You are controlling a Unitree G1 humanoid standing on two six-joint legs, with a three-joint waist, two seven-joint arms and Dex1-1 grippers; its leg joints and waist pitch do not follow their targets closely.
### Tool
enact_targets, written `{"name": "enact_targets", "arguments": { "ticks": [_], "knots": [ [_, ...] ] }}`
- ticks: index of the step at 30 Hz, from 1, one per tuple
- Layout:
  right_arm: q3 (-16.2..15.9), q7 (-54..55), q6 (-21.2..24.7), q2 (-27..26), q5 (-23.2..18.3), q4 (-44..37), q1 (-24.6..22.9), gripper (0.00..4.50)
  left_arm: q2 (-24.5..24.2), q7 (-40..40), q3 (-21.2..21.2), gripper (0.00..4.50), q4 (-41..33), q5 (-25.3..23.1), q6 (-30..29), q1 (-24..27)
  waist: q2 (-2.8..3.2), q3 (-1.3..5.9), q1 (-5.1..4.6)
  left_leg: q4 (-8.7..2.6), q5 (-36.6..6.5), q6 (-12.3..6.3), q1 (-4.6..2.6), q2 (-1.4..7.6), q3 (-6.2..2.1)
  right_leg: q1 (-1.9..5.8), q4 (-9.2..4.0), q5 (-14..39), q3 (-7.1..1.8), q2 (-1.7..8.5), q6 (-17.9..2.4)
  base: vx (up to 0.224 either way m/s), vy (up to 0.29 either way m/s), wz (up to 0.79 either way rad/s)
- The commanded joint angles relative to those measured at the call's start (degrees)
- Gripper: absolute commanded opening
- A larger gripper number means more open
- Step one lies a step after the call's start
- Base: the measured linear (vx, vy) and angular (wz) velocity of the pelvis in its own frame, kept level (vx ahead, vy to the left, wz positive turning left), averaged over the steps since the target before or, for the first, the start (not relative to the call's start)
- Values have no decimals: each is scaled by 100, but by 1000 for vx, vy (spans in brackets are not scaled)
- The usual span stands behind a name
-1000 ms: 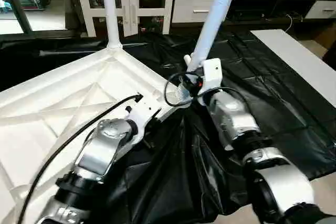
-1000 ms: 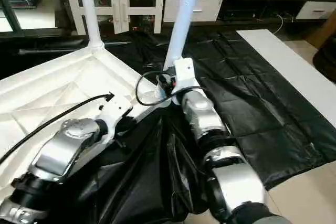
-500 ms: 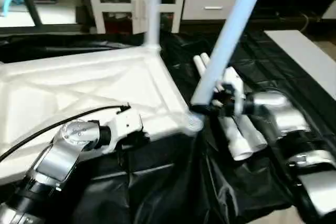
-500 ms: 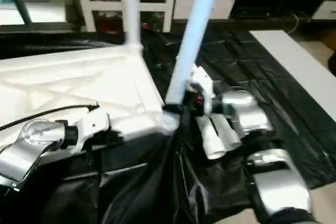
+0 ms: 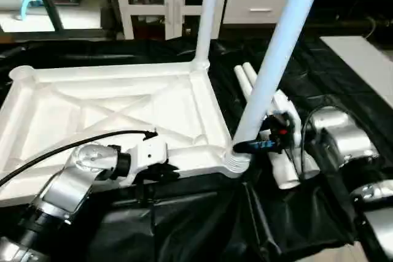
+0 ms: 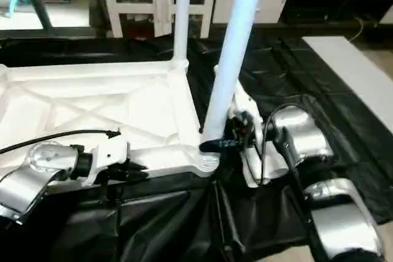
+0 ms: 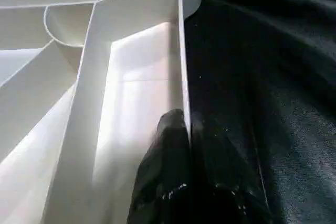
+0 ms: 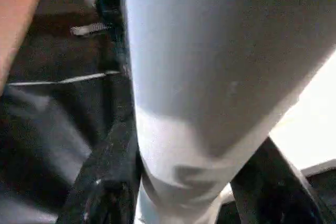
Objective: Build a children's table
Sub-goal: Insert table leg to table base
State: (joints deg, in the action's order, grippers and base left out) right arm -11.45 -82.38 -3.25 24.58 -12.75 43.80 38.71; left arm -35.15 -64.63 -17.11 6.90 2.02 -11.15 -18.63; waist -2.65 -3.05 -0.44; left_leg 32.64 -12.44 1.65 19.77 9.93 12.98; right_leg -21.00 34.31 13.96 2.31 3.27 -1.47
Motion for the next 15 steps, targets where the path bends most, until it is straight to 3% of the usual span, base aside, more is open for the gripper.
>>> {"name": "enact_targets", "arguments": {
  "ticks": [1,2,3,6,10,12,15],
  "knots": [
    [-491,627,56,110,1175,920,-648,184,-135,488,490,0,246,-111,-66,-27,65,14,-41,-438,-1521,-55,-86,482,-255,-60,-532,1706,-375,564,-1265,-51,-23,1],
    [-473,888,16,51,1147,976,-645,184,-126,504,485,0,225,-120,-67,-12,40,-18,-91,-459,-2029,78,-97,473,-308,-80,-587,2502,-364,564,-1084,-57,-15,-3],
    [-444,1116,-5,-7,1094,1030,-648,184,-121,520,480,0,205,-117,-71,3,36,4,-125,-472,-2198,168,-101,481,-360,-82,-597,2812,-370,574,-949,0,0,0],
    [-288,1555,80,-174,929,1134,-721,184,-116,556,493,0,67,-74,-156,90,28,15,-164,-504,-2274,221,-76,479,-397,-84,-594,2788,-365,563,-862,0,0,0],
    [-226,1668,99,-272,864,1186,-860,184,-171,540,478,0,-85,-14,-231,208,30,44,-189,-507,-2118,187,-61,474,-389,-66,-559,2310,-372,547,-976,0,0,0],
    [-237,1675,77,-271,864,1195,-879,184,-175,534,474,0,-99,-12,-243,224,42,63,-201,-483,-1900,105,-84,473,-343,-65,-527,1771,-377,528,-1168,0,0,0],
    [-272,1732,149,-272,826,1222,-886,184,-171,520,459,0,-113,-3,-264,242,42,87,-211,-466,-1670,2,-88,467,-311,-36,-494,1372,-370,509,-1309,0,0,0]
  ]
}}
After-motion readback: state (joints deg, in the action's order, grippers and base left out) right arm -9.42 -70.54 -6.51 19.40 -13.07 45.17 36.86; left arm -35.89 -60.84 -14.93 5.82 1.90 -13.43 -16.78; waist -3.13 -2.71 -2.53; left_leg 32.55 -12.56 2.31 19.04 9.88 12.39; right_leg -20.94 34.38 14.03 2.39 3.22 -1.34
